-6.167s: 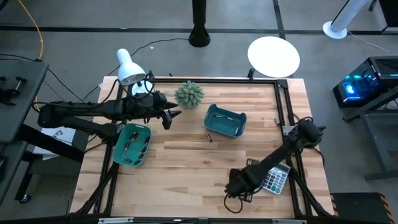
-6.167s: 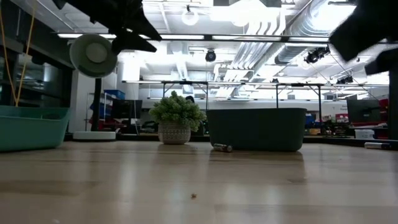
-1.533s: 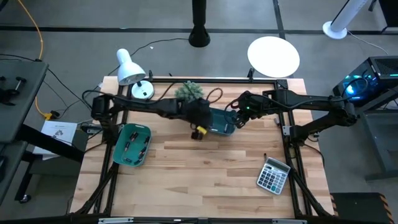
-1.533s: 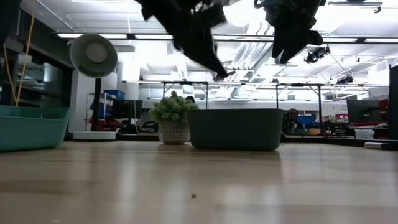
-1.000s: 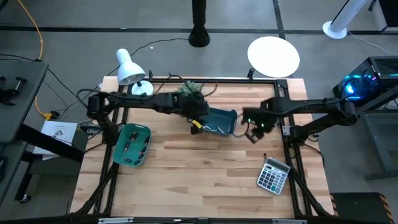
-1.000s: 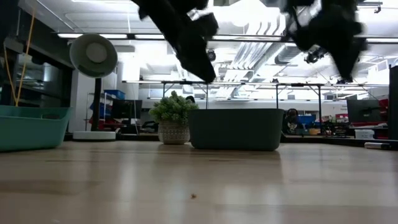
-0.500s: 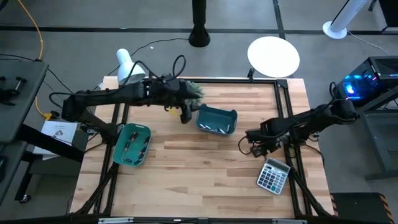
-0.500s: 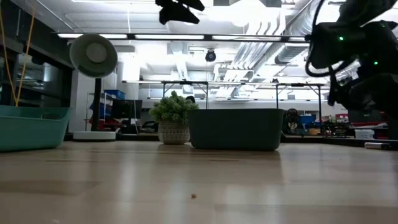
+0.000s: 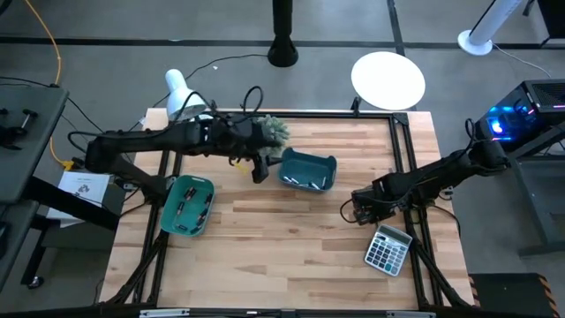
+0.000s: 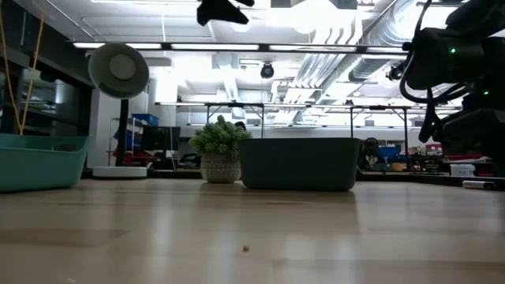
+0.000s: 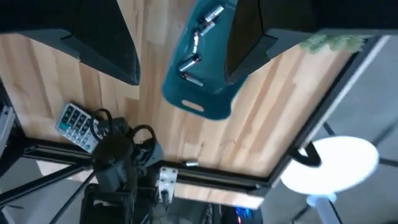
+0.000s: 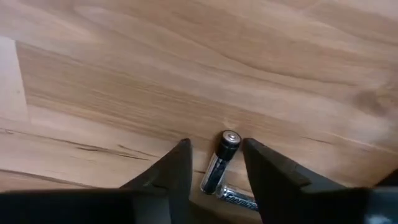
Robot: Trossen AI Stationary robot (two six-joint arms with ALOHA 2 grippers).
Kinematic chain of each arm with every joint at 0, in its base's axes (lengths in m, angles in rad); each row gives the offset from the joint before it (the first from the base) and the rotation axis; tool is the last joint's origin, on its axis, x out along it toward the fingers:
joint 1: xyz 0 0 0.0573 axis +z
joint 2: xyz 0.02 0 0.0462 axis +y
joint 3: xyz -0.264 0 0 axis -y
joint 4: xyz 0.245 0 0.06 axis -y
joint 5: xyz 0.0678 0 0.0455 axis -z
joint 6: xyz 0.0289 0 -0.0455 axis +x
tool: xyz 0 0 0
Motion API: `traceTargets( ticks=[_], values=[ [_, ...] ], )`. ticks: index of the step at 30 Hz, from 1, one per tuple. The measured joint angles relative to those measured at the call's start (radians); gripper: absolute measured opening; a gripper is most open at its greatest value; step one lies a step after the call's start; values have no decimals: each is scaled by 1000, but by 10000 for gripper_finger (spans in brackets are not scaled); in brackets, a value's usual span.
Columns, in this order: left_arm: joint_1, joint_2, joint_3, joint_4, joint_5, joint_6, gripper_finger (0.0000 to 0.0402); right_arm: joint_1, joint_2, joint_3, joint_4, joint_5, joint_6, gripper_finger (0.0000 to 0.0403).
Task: Sort batteries
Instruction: Put the silver battery into the blue bin
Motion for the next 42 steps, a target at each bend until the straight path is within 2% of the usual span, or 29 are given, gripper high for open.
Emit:
traceTargets(
  ticks=[2,6,8,12,15,19,23,27,32,34,37,40,42],
  values=[
    [-11,-26,0,0,-36,5,227,5,0,-2,-4,11,0,115],
    [-24,-123,0,44,-91,4,227,4,4,40,-28,71,-15,23],
    [-31,-187,0,91,-106,-2,227,-16,6,89,-31,155,-49,19],
    [-42,-302,1,137,-179,-11,227,-59,4,229,-76,238,-135,27],
    [-43,-352,1,111,-234,-12,227,-105,4,347,-63,337,-204,19],
    [-43,-375,1,48,-256,-47,227,-162,4,469,-49,462,-306,15],
    [-43,-355,0,-17,-255,-97,227,-237,4,518,35,510,-421,26],
    [-54,-314,-1,-50,-255,-119,227,-313,8,494,132,443,-471,43],
    [-105,-283,-1,-46,-252,-60,227,-384,27,484,97,386,-575,96],
    [-116,-279,-1,-48,-256,-56,227,-417,23,484,32,385,-613,123],
    [-122,-280,-1,-51,-271,-55,227,-482,18,484,-168,403,-652,159],
    [-122,-280,-1,-52,-294,-55,227,-560,33,482,-403,475,-614,184],
    [-122,-280,-1,-51,-297,-55,227,-616,48,481,-497,530,-607,191]
  ],
)
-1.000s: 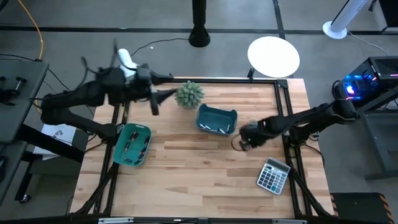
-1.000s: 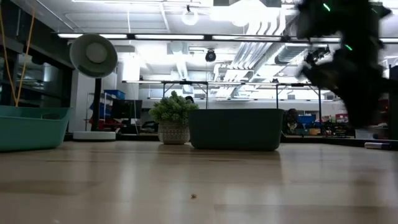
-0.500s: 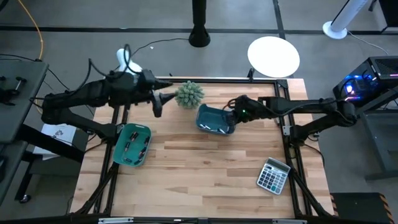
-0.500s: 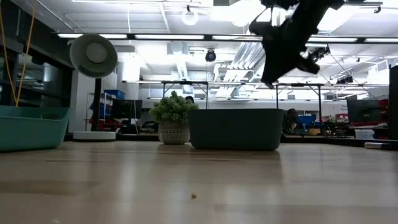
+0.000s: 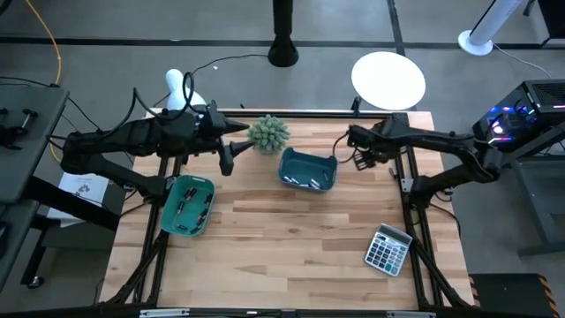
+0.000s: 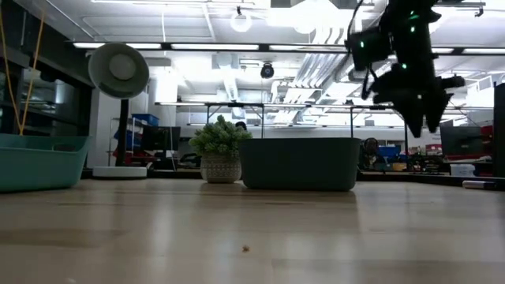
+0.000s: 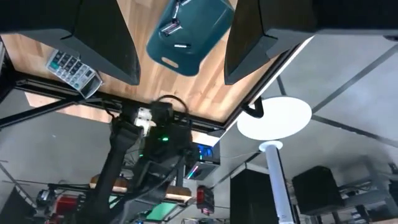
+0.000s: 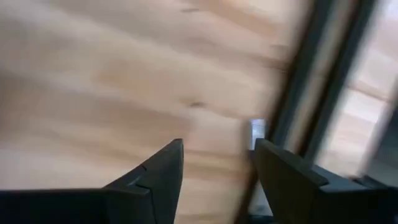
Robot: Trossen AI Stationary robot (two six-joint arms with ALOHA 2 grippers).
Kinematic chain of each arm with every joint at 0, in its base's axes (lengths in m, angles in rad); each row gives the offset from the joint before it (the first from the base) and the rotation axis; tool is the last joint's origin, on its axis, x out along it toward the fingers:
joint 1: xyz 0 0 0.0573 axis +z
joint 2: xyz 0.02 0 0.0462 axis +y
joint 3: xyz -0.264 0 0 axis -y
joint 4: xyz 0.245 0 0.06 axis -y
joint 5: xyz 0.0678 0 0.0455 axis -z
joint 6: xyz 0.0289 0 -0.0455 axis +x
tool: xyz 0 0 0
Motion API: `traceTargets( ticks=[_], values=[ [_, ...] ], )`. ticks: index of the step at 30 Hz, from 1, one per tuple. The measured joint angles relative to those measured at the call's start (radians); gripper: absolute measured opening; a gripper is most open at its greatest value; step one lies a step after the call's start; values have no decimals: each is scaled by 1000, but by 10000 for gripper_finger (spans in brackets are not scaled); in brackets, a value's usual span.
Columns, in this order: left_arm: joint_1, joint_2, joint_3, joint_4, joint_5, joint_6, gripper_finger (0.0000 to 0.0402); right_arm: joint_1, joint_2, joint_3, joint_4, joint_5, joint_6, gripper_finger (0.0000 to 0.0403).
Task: Sort batteries
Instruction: Put the silver battery into the blue bin
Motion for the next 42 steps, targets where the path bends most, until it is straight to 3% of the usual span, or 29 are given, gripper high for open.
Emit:
traceTargets(
  ticks=[10,19,30,42],
  values=[
    [10,1,0,6,-3,-5,227,-217,178,0,36,75,-136,195],
    [2,1,0,3,-2,-13,227,-343,393,-2,-28,62,-286,195],
    [3,1,0,-1,0,-2,227,-394,374,-280,94,-126,-413,195],
    [4,1,1,7,-3,-9,227,-332,372,-209,111,-68,-366,195]
  ],
)
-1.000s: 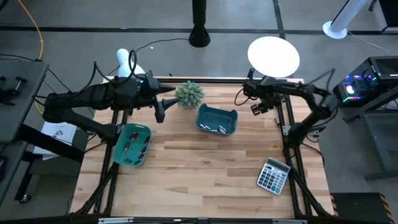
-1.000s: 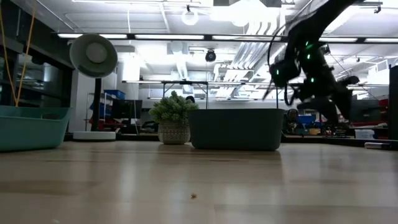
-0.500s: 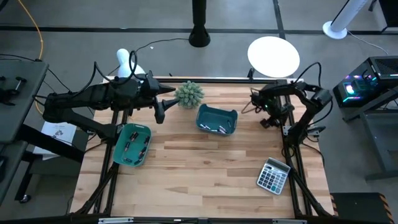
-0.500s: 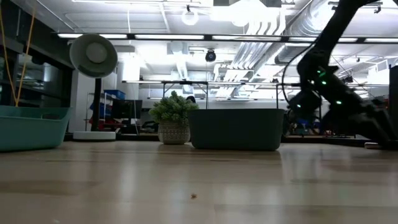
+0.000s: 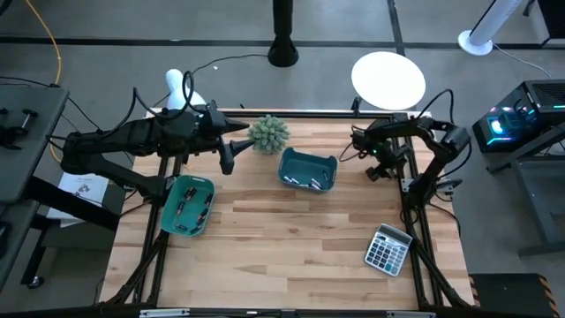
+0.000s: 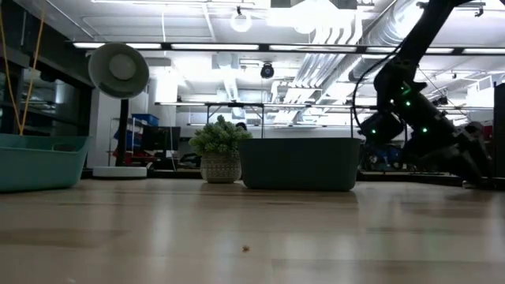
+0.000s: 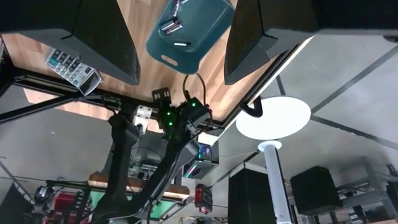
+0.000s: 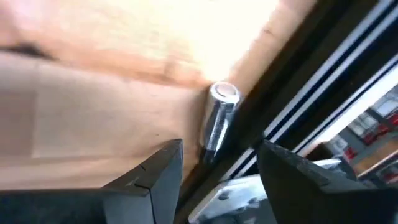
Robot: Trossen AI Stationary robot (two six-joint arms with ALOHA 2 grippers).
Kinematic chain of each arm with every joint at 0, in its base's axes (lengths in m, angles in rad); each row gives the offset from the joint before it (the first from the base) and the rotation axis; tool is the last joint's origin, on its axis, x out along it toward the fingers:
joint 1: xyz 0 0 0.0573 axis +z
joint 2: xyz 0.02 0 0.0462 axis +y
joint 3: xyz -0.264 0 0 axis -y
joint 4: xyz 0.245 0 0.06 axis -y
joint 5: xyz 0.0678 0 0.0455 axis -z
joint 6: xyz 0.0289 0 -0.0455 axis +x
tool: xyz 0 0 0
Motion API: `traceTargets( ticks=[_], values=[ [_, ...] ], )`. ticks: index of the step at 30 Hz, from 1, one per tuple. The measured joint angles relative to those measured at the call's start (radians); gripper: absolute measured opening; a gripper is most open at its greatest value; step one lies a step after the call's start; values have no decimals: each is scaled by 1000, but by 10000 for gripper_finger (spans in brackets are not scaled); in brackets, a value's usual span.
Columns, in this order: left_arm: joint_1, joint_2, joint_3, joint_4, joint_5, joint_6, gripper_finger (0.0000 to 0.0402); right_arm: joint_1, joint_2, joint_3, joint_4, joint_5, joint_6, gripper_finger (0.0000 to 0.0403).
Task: Sort batteries
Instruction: Put the silver battery into the blue bin
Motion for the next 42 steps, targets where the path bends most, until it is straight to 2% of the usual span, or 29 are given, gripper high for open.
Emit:
traceTargets(
  ticks=[5,11,19,28,34,38,42],
  values=[
    [0,0,0,1,-3,0,227,36,0,53,37,-22,-35,195],
    [0,0,0,1,-3,-10,227,-23,-2,22,37,-35,-31,195],
    [0,0,0,3,-19,-10,227,-62,-2,-4,65,-68,-173,190],
    [0,0,0,3,-19,-36,227,-54,-1,-7,96,-89,-241,107],
    [-2,0,0,3,-19,-54,227,-44,-1,-6,96,-135,-269,26],
    [-2,0,0,3,2,-63,227,1,-15,-5,88,-126,-215,22],
    [-2,-9,0,-13,-4,-62,227,56,-100,25,55,-128,-188,20]
  ],
)
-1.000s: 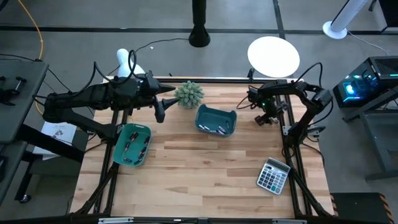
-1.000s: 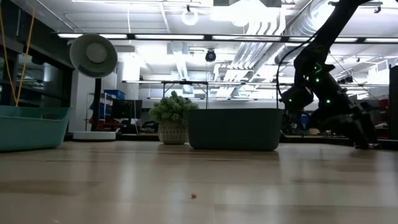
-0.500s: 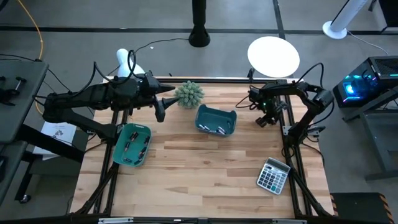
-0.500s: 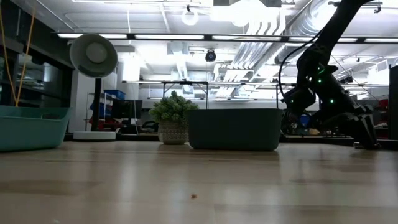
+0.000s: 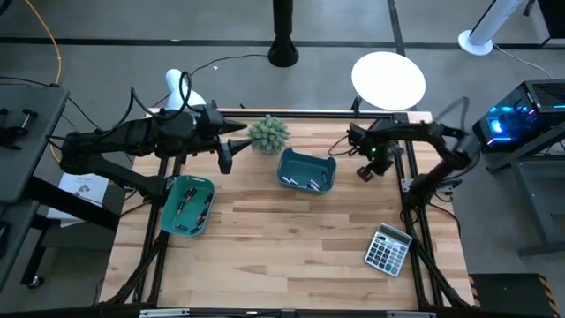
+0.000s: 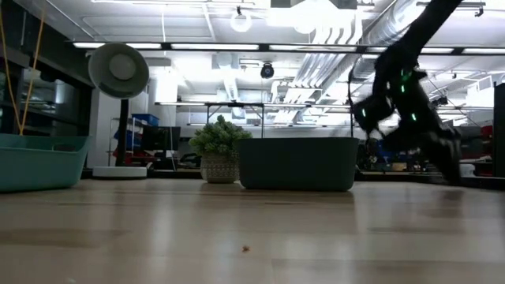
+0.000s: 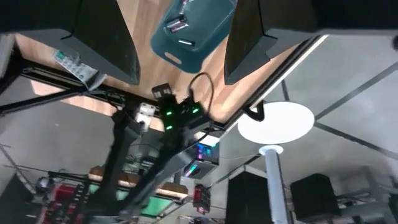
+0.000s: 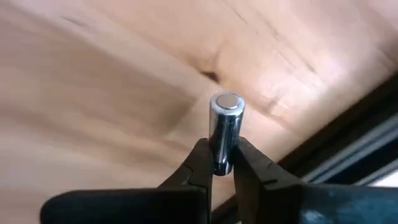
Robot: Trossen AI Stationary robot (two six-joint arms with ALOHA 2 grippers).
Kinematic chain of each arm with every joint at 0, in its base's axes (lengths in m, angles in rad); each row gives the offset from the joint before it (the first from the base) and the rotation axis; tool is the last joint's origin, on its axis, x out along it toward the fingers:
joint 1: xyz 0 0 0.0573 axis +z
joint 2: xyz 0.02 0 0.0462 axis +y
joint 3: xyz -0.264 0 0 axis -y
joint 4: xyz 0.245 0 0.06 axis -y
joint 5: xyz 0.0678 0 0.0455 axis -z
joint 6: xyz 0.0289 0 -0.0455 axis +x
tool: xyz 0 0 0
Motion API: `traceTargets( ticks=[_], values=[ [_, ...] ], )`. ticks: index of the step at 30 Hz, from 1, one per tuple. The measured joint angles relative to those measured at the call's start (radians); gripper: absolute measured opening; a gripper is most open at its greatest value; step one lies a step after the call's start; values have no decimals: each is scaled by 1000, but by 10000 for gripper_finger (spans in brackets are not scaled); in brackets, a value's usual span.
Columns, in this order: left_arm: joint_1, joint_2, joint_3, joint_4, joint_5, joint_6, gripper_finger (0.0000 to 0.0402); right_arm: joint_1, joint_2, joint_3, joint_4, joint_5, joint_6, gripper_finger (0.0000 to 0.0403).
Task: Sort batteries
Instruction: Put the silver battery into the blue bin
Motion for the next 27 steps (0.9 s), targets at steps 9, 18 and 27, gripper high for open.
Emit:
traceTargets(
  ticks=[9,18,27],
  values=[
    [0,-17,1,-102,-73,-6,227,108,-334,91,88,-158,252,20],
    [0,-2,0,-122,-73,-24,227,404,-366,97,582,-229,541,20],
    [0,-1,0,-134,-63,-17,227,478,-281,96,613,-185,630,174]
  ],
)
